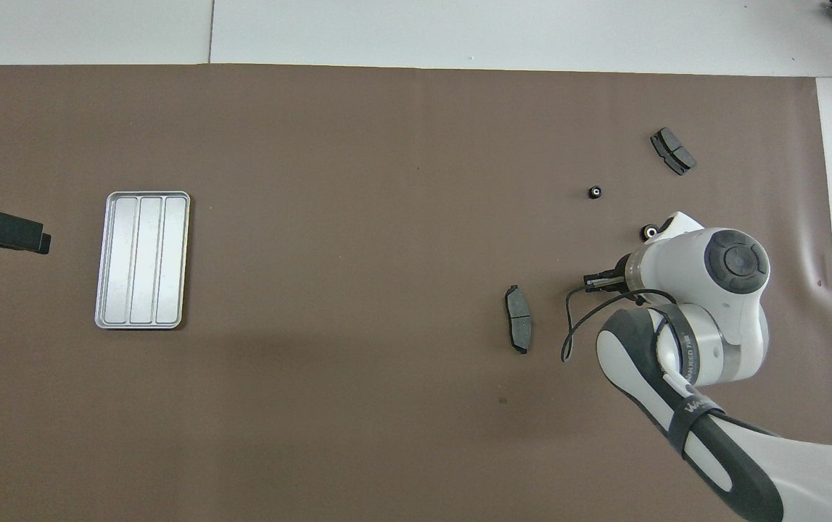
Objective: Pick bearing gear from pile to tray
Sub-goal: 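Reach the right gripper to a small black bearing and grasp it, then set the bearing mid-table with the right gripper while the left gripper approaches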
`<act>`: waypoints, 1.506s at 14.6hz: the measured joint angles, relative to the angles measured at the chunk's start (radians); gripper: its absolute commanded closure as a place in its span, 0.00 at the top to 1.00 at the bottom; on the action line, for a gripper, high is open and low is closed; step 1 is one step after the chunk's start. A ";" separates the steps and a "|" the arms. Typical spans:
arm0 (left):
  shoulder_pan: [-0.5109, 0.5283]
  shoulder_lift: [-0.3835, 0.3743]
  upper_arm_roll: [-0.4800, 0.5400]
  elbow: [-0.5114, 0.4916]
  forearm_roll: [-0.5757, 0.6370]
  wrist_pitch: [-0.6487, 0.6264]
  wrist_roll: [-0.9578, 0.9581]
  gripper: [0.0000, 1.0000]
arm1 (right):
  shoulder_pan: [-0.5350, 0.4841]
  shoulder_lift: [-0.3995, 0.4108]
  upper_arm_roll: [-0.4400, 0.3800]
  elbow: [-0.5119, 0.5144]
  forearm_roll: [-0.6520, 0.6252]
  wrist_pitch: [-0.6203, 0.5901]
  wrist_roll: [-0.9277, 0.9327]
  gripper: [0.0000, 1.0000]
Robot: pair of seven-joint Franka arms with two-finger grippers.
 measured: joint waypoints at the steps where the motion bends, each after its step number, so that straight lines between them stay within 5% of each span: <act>1: 0.000 0.000 0.000 0.000 0.000 0.000 0.000 1.00 | 0.000 0.000 0.000 0.015 0.000 -0.013 0.000 0.00; 8: 0.000 0.000 0.000 0.000 0.000 0.000 0.001 1.00 | 0.095 0.001 0.008 0.376 0.008 -0.322 0.304 0.00; 14: -0.001 0.000 -0.009 0.000 0.000 0.001 0.004 1.00 | 0.336 0.125 0.017 0.538 0.064 -0.307 0.696 0.00; 22: -0.037 0.000 -0.037 -0.010 0.000 0.043 0.004 1.00 | 0.489 0.388 0.017 0.685 0.020 -0.186 0.952 0.05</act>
